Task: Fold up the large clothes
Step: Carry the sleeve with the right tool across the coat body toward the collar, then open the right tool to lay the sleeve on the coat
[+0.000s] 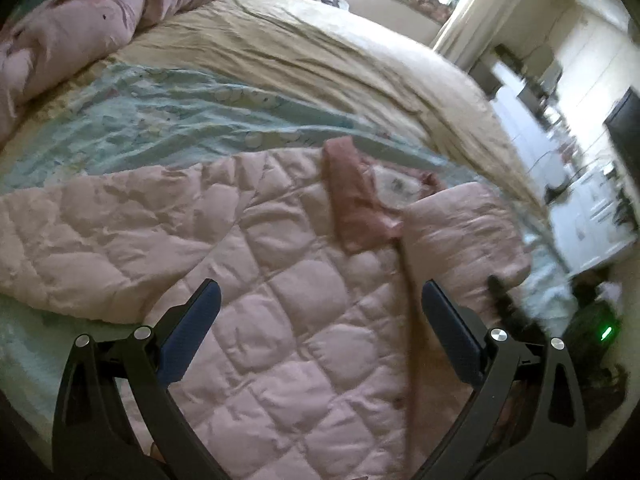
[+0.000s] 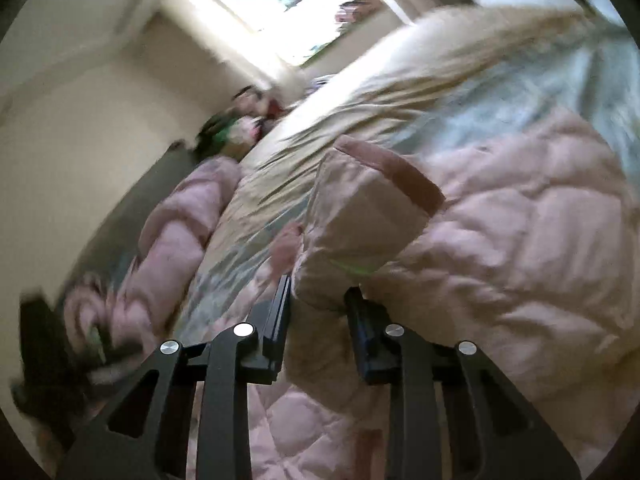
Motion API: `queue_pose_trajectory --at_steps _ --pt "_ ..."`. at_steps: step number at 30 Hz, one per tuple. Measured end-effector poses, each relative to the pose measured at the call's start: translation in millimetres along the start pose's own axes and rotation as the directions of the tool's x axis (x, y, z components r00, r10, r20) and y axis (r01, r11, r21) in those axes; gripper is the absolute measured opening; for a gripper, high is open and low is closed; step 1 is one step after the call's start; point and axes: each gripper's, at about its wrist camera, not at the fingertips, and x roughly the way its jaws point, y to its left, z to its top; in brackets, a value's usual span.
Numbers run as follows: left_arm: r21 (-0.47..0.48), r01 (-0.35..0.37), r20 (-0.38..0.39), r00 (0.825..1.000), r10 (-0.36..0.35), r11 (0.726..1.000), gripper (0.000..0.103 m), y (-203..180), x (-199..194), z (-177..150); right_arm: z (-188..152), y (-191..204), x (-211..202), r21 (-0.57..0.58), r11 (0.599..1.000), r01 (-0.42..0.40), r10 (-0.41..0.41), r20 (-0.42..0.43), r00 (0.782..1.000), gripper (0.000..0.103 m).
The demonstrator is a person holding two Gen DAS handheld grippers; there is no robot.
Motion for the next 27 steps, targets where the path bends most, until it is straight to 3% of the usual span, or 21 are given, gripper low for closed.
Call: queue_pose_trajectory --at_steps 5,11,15,16,17,18,22,27 --pt "-0.041 0.068 0.007 0.998 -0.067 0.997 0.094 0.2 -4.8 5.4 -27.8 38.6 14.9 -0.216 0.976 -0.038 0.016 -0.103 0.995 0.026" --pt "-0.082 0.107 -0.005 0.994 -0.108 0.991 0.094 7.2 5.0 3.5 -63.7 55.5 37.2 -0.318 0.945 -0.069 -0.013 -0.249 0.968 0.028" --pt "-0.114 0.118 -0.034 0.992 -0.122 0.986 0.094 15.1 19.4 -1.2 -80.1 72.0 46.4 -0.390 0.918 -0.068 -0.048 -0.279 0.959 0.035" --pt "-0.120 0.115 -0.048 0.991 -0.121 0.986 0.094 17.1 24.5 -2.6 -81.6 72.1 45.6 -0.387 0.919 -0.076 -0.043 -0.290 0.956 0.039" --pt "-0.127 0.114 -0.060 0.991 -0.122 0.985 0.094 19.3 29.7 -4.0 -83.9 71.3 44.8 -0.376 0.923 -0.085 -0.039 -0.310 0.950 0.052" --pt "-0.133 0.114 -0.067 0.990 -0.123 0.985 0.094 21.4 32.8 -5.1 -88.9 75.4 48.5 -0.370 0.925 -0.089 -0.038 -0.322 0.946 0.055" --pt "-0.147 0.102 -0.100 0.988 -0.118 0.984 0.094 30.2 52.8 -10.4 -91.4 70.8 36.3 -0.352 0.932 -0.087 -0.037 -0.333 0.942 0.055" --pt "-0.161 0.059 -0.154 0.984 -0.084 0.985 0.094 42.3 81.2 -18.7 -81.0 54.0 4.5 -0.274 0.961 -0.046 -0.035 -0.284 0.958 0.055"
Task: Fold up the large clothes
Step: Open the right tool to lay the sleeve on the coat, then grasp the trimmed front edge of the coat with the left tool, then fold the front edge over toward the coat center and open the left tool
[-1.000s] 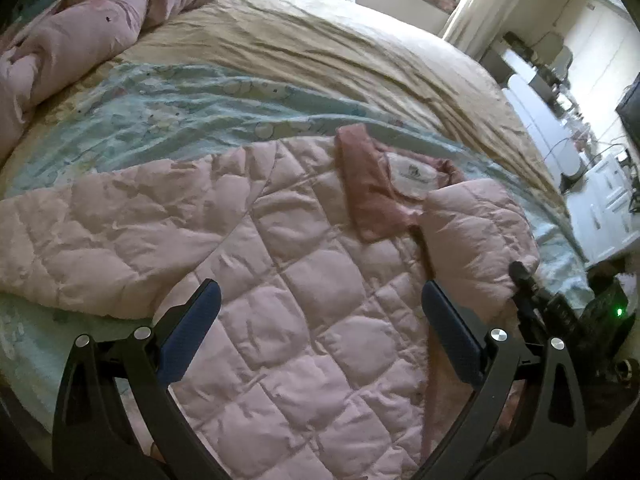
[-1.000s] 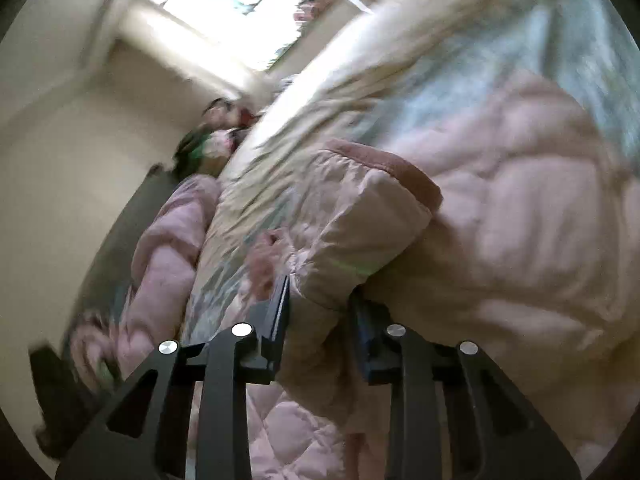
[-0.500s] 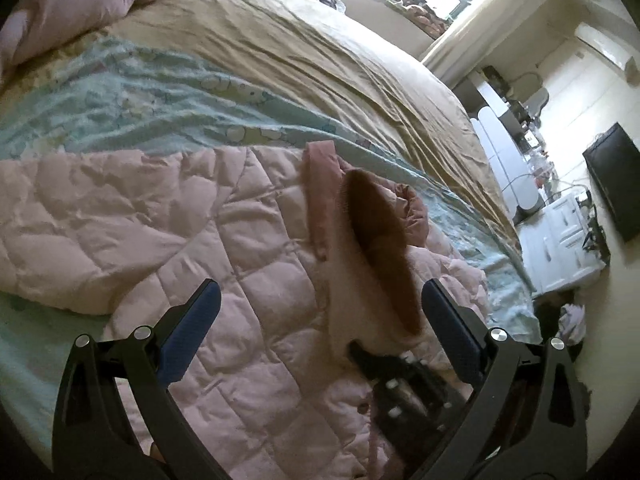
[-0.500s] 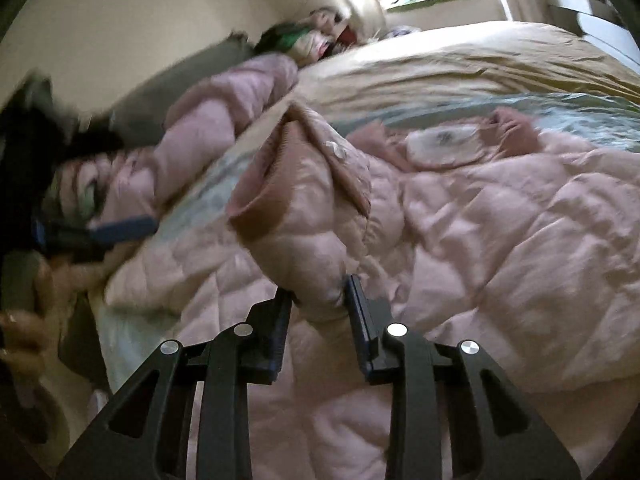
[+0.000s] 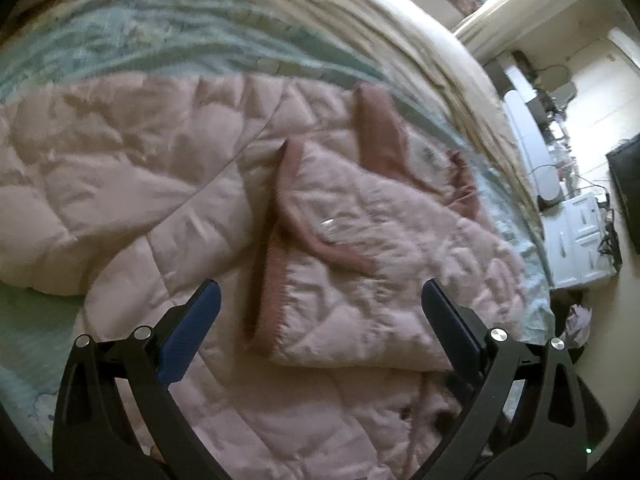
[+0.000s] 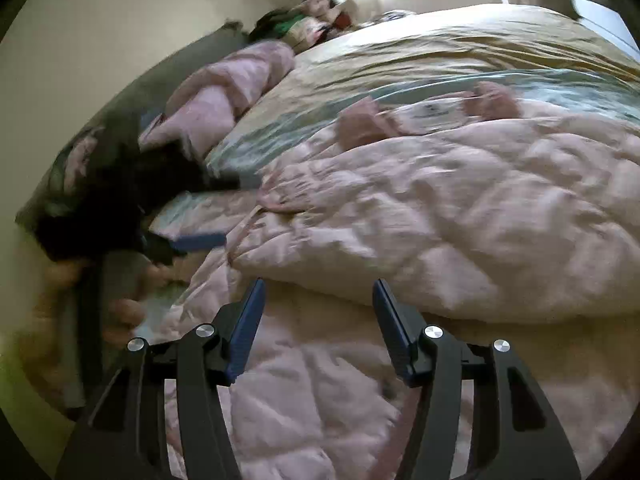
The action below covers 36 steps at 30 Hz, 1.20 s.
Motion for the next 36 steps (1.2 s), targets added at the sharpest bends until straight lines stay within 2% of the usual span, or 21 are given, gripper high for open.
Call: queue_pose_trajectory --at_steps 4,7,9,10,11,12,14,15,18,20,22,26,30,31,36 --pt "-0.021 0.031 -0.040 0.999 -0.032 0.999 0.094 7.6 24.2 -7.5 -0.6 -25.3 -28.3 0.077 0.995 0.058 -0.062 0.057 0.996 0.055" --pt "0.007 0.052 -0.010 0.999 -0.052 0.999 0.091 2.4 28.1 -15.0 -6.4 -47.1 -48.4 0.148 0.984 0.097 -0.110 0.083 0.990 0.055" --pt "0.020 0.037 0.001 0.999 -0.037 0.999 0.080 -1.6 28.2 -18.0 -8.5 -62.0 -59.7 0.190 0.974 0.121 -0.141 0.092 0.986 0.055" --pt "0.038 0.011 0.012 1.000 -0.011 0.999 0.066 -4.4 27.3 -19.7 -9.5 -67.4 -64.1 0.200 0.971 0.132 -0.154 0.096 0.983 0.055" --pt "0.056 0.016 0.015 1.000 -0.016 0.998 0.050 -7.0 26.8 -20.4 -10.7 -72.1 -69.7 0.206 0.967 0.147 -0.170 0.102 0.980 0.055" --pt "0.072 0.033 0.011 0.999 -0.034 0.997 0.043 -9.1 25.5 -22.0 -12.2 -77.3 -76.0 0.211 0.964 0.163 -0.189 0.111 0.976 0.055" --pt "0.135 0.003 0.028 1.000 -0.007 0.991 0.024 -17.4 19.6 -23.2 -14.3 -85.5 -83.9 0.229 0.956 0.185 -0.217 0.121 0.969 0.055" --pt "0.161 -0.007 0.043 0.999 0.000 0.987 0.020 -20.9 15.4 -23.2 -14.6 -89.8 -87.6 0.236 0.952 0.195 -0.229 0.127 0.965 0.055" --pt "0.231 -0.018 0.124 0.992 -0.011 0.973 0.019 -32.9 -14.3 -19.3 -13.0 -101.1 -97.6 0.258 0.940 0.224 -0.267 0.146 0.953 0.055" --pt "0.260 -0.021 0.200 0.979 -0.033 0.965 0.019 -39.6 -44.3 -16.3 -11.7 -108.5 -108.1 0.268 0.934 0.236 -0.287 0.168 0.943 0.055" --pt "0.281 -0.044 0.239 0.971 -0.025 0.959 0.020 -44.5 -57.0 -14.6 -8.4 -113.0 -111.8 0.268 0.929 0.256 -0.309 0.177 0.934 0.055" --pt "0.278 -0.089 0.206 0.978 0.031 0.956 0.020 -31.0 -43.9 -17.9 0.9 -122.2 -112.7 0.265 0.911 0.317 -0.368 0.174 0.913 0.055" --pt "0.237 -0.123 0.138 0.986 0.092 0.964 0.021 -5.6 -10.9 -28.4 16.6 -127.2 -100.7 0.235 0.905 0.355 -0.395 0.155 0.905 0.055" --pt "0.232 -0.107 0.129 0.988 0.079 0.967 0.022 -0.8 -7.8 -30.5 22.0 -127.4 -96.0 0.227 0.905 0.360 -0.397 0.150 0.905 0.055" --pt "0.244 -0.135 0.132 0.986 0.105 0.960 0.025 2.6 0.5 -36.4 49.2 -125.5 -61.2 0.151 0.911 0.383 -0.400 0.103 0.911 0.056"
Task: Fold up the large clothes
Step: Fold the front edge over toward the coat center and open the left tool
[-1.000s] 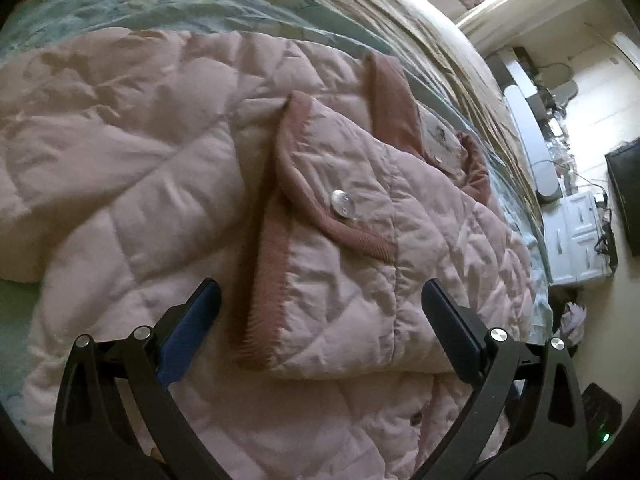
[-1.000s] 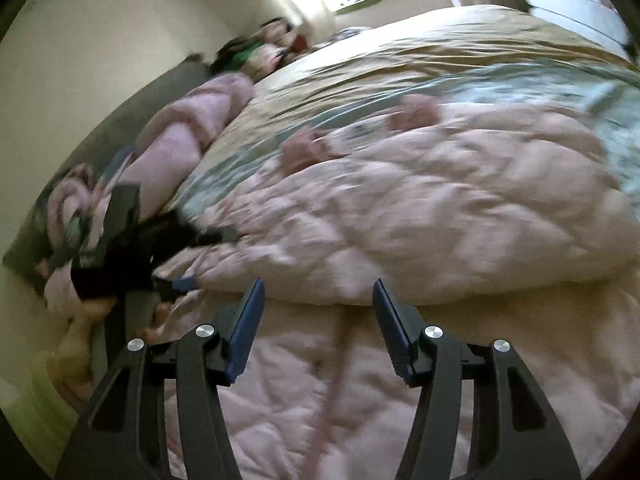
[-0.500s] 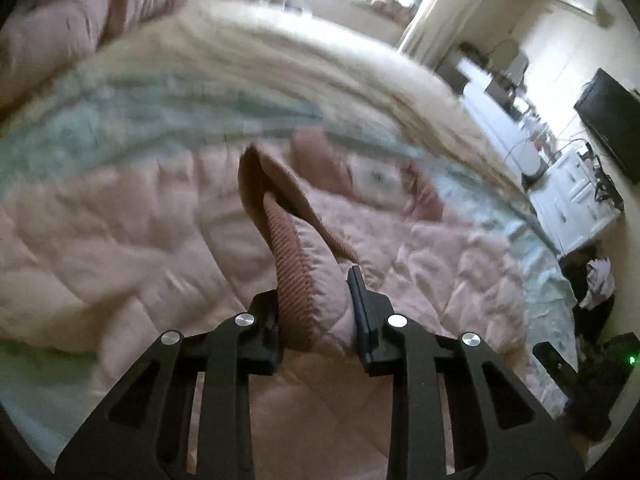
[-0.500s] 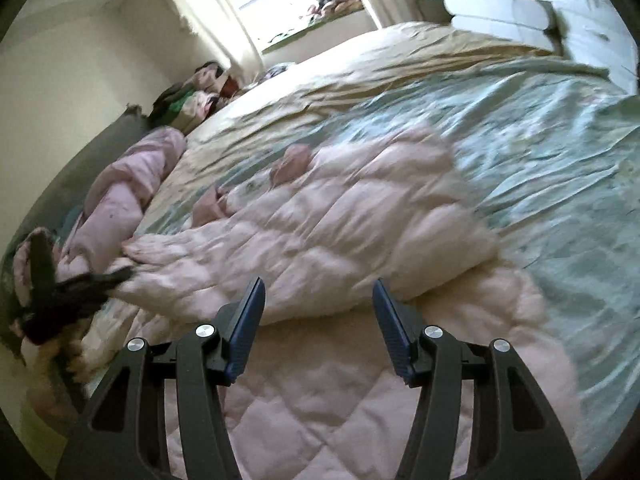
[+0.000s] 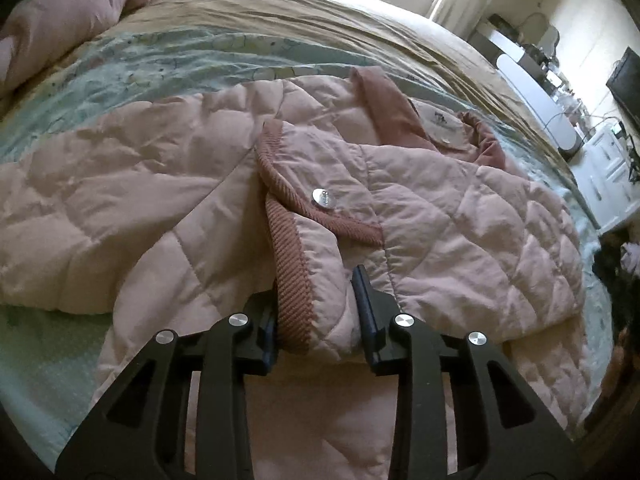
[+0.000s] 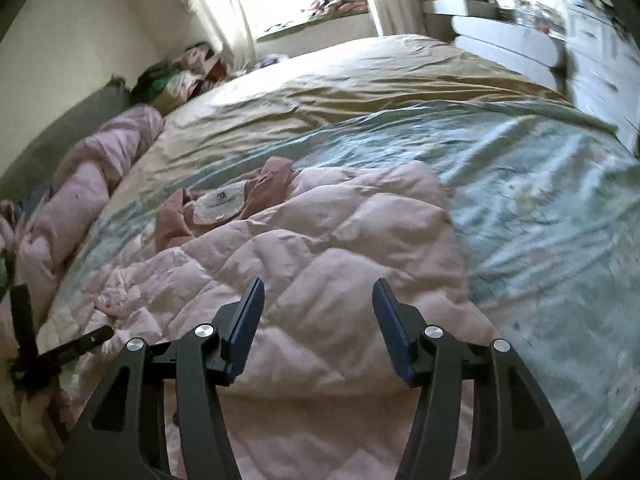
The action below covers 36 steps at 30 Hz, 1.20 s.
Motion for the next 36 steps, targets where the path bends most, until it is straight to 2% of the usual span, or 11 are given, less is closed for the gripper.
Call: queue_pose_trajectory --at_steps 8,11,16,19,21,24,27,29,32,34,36 --pt "0.022 -0.034 0.009 0.999 0.034 0.999 0.030 -0.7 3.6 -2.2 8.3 -7.1 57.5 -0.013 0.993 0.114 -0.115 -0.121 0.986 0.060" --pt "0.021 -0.041 0.006 0.999 0.040 0.999 0.033 -0.8 6.3 -3.9 2.1 -21.4 77.3 0.010 0.994 0.112 -0.109 -0.169 0.980 0.061" --pt "0.066 -0.086 0.061 0.995 0.082 0.994 0.033 -9.9 -18.1 -5.9 -1.2 -24.8 83.2 0.007 0.993 0.118 -0.115 -0.163 0.980 0.061" --pt "0.084 -0.127 0.119 0.986 0.117 0.988 0.033 -15.2 -43.5 -6.7 0.0 -24.3 71.3 0.030 0.995 0.098 -0.093 -0.143 0.985 0.061" --pt "0.090 -0.119 0.144 0.984 0.106 0.989 0.033 -21.0 -57.6 -4.8 0.0 -20.4 57.4 0.050 0.996 0.069 -0.062 -0.123 0.990 0.061" --pt "0.122 -0.076 0.160 0.985 0.056 0.990 0.045 -38.0 -69.9 0.6 -2.7 -12.7 36.6 0.045 0.999 0.030 -0.026 -0.077 0.997 0.067" --pt "0.156 -0.058 0.139 0.990 0.036 0.986 0.056 -56.7 -61.8 4.6 -7.2 -5.4 20.4 0.039 0.999 0.008 -0.006 -0.054 0.999 0.069" --pt "0.170 -0.056 0.095 0.995 0.040 0.984 0.068 -66.9 -47.9 3.2 -11.6 -1.5 12.0 0.026 1.000 0.000 0.002 -0.048 0.999 0.071" --pt "0.186 -0.061 0.036 0.998 0.055 0.981 0.072 -77.2 -25.1 -2.9 -19.2 4.7 3.5 0.007 1.000 -0.004 0.005 -0.045 0.999 0.078" --pt "0.197 -0.090 -0.009 0.996 0.094 0.976 0.083 -78.9 -6.0 -8.1 -24.6 7.4 -1.4 -0.005 1.000 0.003 -0.003 -0.037 0.999 0.079" --pt "0.183 -0.104 -0.070 0.990 0.119 0.977 0.088 -72.2 17.4 -15.0 -28.4 10.8 -4.4 -0.012 1.000 -0.006 0.005 -0.037 0.999 0.080"
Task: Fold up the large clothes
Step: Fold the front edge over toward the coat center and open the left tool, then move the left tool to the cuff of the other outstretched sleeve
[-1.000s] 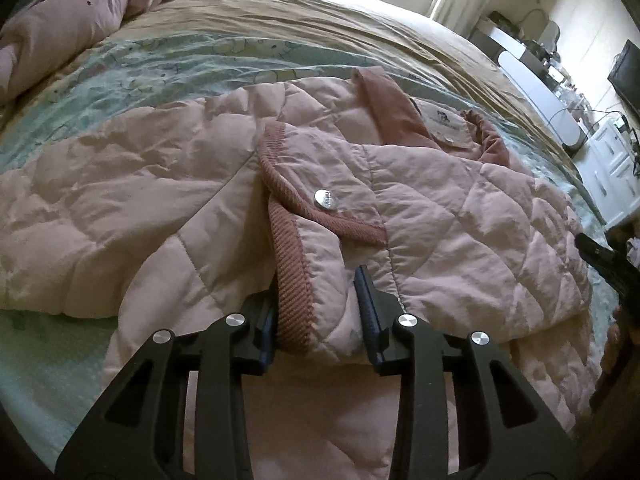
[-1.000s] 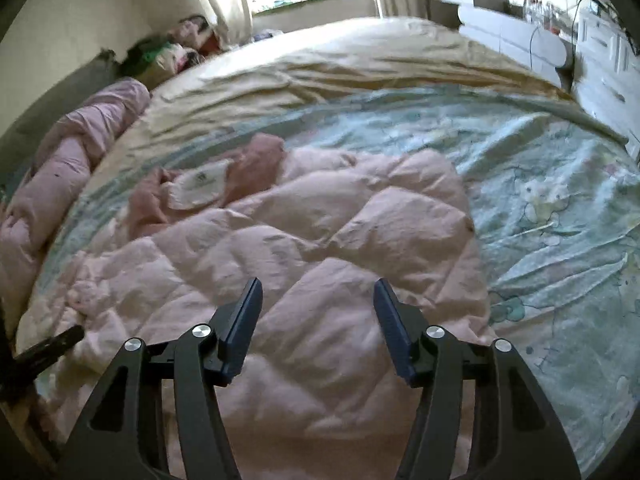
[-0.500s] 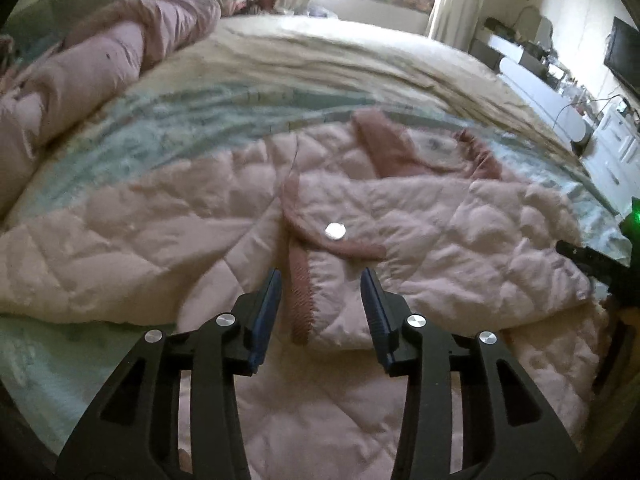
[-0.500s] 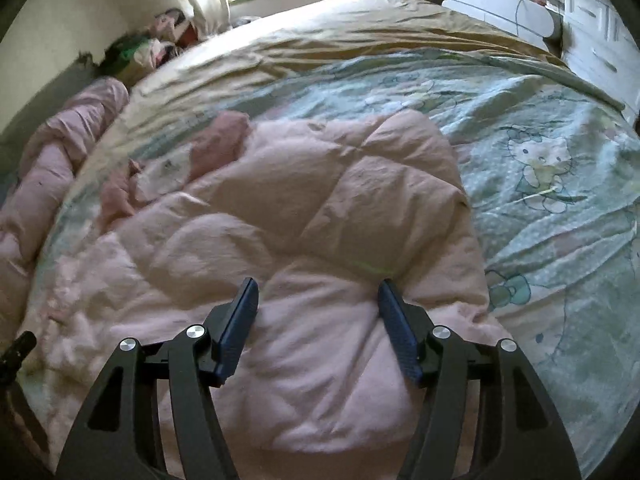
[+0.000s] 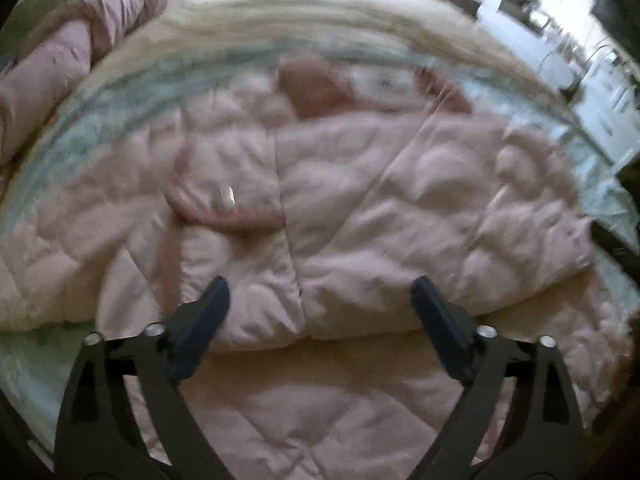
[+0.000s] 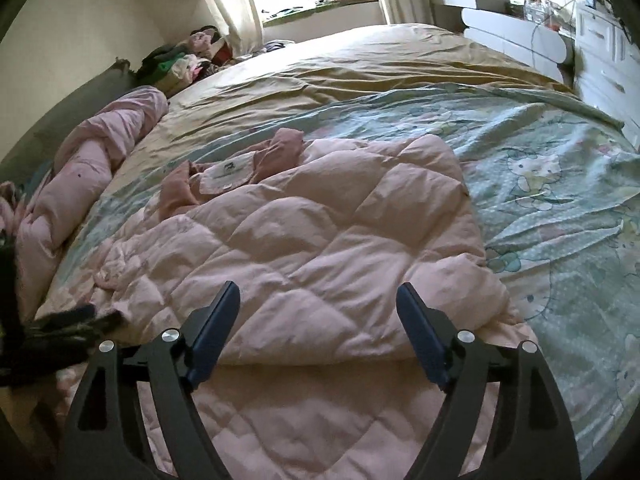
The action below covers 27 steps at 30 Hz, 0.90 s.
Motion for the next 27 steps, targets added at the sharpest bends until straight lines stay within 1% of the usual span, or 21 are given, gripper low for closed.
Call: queue_pose_trajectory --at_steps 2,5,6,8,10,12,15,19,20,21,27 --pt "-0.014 0.015 -0.006 1.000 -0.015 1.000 0.094 5.2 12.4 -6.1 -1.3 2.9 1.4 -0.008 1.000 0.000 0.000 -0.005 1.000 0.080" --pt "-0.001 0.006 0.016 1.000 -0.006 1.000 0.094 4.8 14.7 -12.4 -3.0 6.2 10.8 -0.022 1.000 0.019 -0.019 -0.035 0.999 0.080" --pt "-0.001 0.006 0.015 1.000 -0.006 1.000 0.094 4.5 14.4 -12.2 -3.8 5.0 15.5 -0.021 0.999 0.026 -0.027 -0.051 0.998 0.083" --pt "-0.009 0.019 0.008 1.000 -0.018 1.000 0.094 6.2 12.1 -12.7 -7.5 -0.3 34.0 -0.019 0.996 0.084 -0.086 -0.119 0.989 0.089" --pt "-0.021 0.030 0.008 1.000 -0.030 0.999 0.094 6.7 8.6 -11.4 -12.5 -2.8 51.6 -0.032 0.994 0.100 -0.104 -0.169 0.980 0.089" --pt "-0.024 0.038 0.010 0.999 -0.037 0.999 0.094 6.2 3.4 -9.3 -14.6 -3.7 55.7 -0.028 0.994 0.103 -0.106 -0.161 0.981 0.090" --pt "-0.027 0.051 0.012 0.999 -0.051 0.998 0.094 7.0 -3.9 -10.7 -12.5 -3.5 49.5 -0.004 0.995 0.095 -0.095 -0.147 0.985 0.090" --pt "-0.038 0.051 0.020 0.999 -0.050 0.998 0.094 9.3 -16.8 -9.0 -11.7 -6.2 28.3 0.062 0.997 0.050 -0.044 -0.087 0.995 0.090" --pt "-0.043 0.051 0.022 0.999 -0.050 0.998 0.094 10.6 -20.4 -8.5 -11.7 -6.8 24.1 0.074 0.996 0.044 -0.039 -0.079 0.996 0.093" --pt "-0.047 0.052 0.025 0.998 -0.051 0.998 0.094 11.9 -23.2 -8.0 -11.4 -6.0 19.1 0.082 0.996 0.039 -0.033 -0.072 0.997 0.099" --pt "-0.081 0.069 0.074 0.995 -0.063 0.994 0.094 26.4 -48.8 -9.5 -4.1 14.9 -4.3 0.055 0.998 0.010 -0.009 -0.017 1.000 0.099"
